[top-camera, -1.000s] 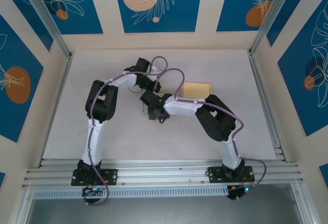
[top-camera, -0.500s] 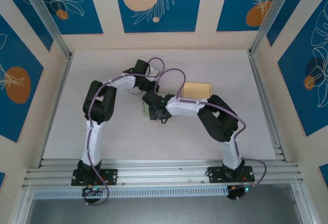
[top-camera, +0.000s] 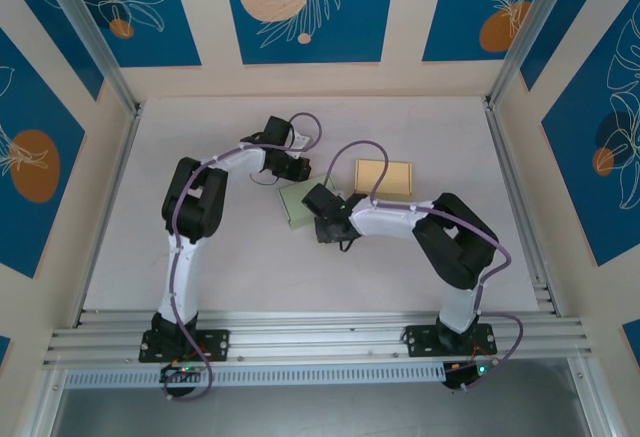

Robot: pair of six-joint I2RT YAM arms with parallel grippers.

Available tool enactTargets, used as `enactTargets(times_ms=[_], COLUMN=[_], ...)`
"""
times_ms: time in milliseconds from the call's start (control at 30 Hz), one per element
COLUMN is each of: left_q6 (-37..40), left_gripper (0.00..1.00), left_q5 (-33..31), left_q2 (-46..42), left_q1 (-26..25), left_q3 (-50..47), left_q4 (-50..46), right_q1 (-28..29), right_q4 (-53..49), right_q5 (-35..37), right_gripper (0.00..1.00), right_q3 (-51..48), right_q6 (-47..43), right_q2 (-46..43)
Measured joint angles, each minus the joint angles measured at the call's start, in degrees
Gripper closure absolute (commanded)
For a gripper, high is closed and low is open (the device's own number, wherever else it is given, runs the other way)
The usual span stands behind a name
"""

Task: Fold the paper box

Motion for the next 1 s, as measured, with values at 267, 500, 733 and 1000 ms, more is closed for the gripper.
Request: enactTargets(times_ms=[267, 500, 733, 1000], left_q6=[0.0, 0.0, 0.1, -0.1], left_gripper=[1.0, 1.0, 1.0, 1.0], left_q5=[0.0, 0.1, -0.1, -0.7], left_q2=[0.0, 0.0, 0.8, 0.8], left_q1=[0.0, 0.5, 0.8, 0.7], left_q3=[1.1, 1.4, 3.1, 3.2], left_q4=[-3.2, -3.9, -5.7, -6.1], right_q1=[-5.1, -6.3, -6.3, -4.3], right_q4=[0.9, -1.2, -8.3, 1.4], right_q5=[-1.7, -2.3, -2.4, -0.9], right_gripper=[0.81, 1.0, 1.0, 0.98], right_q3=[-0.6, 8.3, 14.7, 5.8], right_q6=[-2.0, -5.4, -7.7, -7.9], right_q2=[-0.3, 6.4, 10.0, 4.7])
